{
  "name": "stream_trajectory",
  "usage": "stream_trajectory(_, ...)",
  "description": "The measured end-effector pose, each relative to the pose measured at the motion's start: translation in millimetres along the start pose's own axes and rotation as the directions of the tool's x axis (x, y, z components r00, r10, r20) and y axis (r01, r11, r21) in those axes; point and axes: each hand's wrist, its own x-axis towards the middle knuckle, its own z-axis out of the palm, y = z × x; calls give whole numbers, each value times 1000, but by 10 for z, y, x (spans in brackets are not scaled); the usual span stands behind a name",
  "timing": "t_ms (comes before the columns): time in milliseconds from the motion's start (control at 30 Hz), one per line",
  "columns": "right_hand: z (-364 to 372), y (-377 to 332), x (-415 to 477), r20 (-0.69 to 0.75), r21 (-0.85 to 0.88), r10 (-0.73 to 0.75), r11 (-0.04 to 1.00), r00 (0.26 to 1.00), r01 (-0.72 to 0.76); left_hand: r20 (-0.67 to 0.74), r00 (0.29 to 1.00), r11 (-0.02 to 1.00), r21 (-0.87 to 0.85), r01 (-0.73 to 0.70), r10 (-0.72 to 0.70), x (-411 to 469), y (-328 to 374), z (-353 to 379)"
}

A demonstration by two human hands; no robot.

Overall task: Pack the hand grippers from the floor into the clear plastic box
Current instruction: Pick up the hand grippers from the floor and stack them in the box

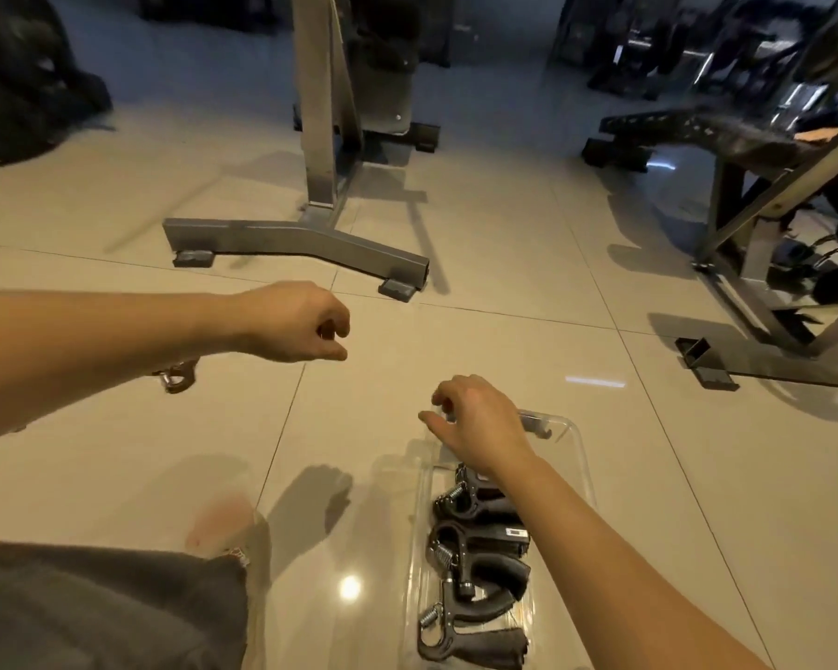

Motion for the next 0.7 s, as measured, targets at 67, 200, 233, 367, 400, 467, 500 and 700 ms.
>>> stream_trajectory(67,-115,-315,93,-9,22,-45,999,999,46,-72,996,997,38,61,-58,-257,-137,-308)
stream_trajectory(200,-371,-955,305,-32,73,-112,991,993,114,-169,975,985,68,160,-147,-857,-369,-757)
stream_trajectory(233,-433,-1122,354,-30,84,-132,987,991,134,-173,970,981,70,183,-168,-1021,-413,-838)
stream_trajectory(367,-637,-1733,495,-24,95,-230,968,973,231,-154,959,955,145,260,-238,-1611,-536,-1053)
stream_trajectory(400,-662,-1870,522,-17,96,-256,962,967,256,-154,955,949,151,277,-254,-1740,-580,-1072)
stream_trajectory(467,-673,-2119,582,-3,98,-299,949,954,298,-156,944,940,136,313,-291,-1954,-716,-1069)
stream_trajectory(500,-656,-2231,623,3,95,-319,944,948,317,-159,938,935,128,330,-309,-2035,-810,-1043)
stream_trajectory(700,-121,-2718,1104,112,62,-408,913,906,404,-127,875,881,23,473,-467,-2245,-1798,-341)
